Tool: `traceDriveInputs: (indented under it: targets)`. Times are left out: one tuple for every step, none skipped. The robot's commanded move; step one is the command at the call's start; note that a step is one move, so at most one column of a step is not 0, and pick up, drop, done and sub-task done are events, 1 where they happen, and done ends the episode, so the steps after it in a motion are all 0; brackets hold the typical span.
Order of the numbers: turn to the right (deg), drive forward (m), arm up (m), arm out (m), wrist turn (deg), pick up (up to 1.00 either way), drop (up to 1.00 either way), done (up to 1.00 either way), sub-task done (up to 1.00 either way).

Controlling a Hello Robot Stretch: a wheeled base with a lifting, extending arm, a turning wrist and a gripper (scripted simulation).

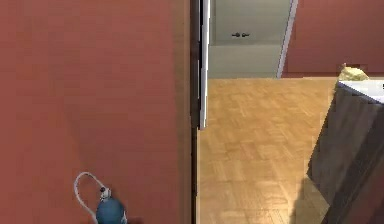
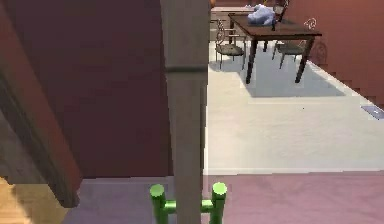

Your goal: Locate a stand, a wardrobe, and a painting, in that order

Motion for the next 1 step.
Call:
traceDriveInputs:
  targets:
    - [0.0, 0.30, 0.00, 0.00, 0.0, 0.00, 0.00, 0.00, 0.00]
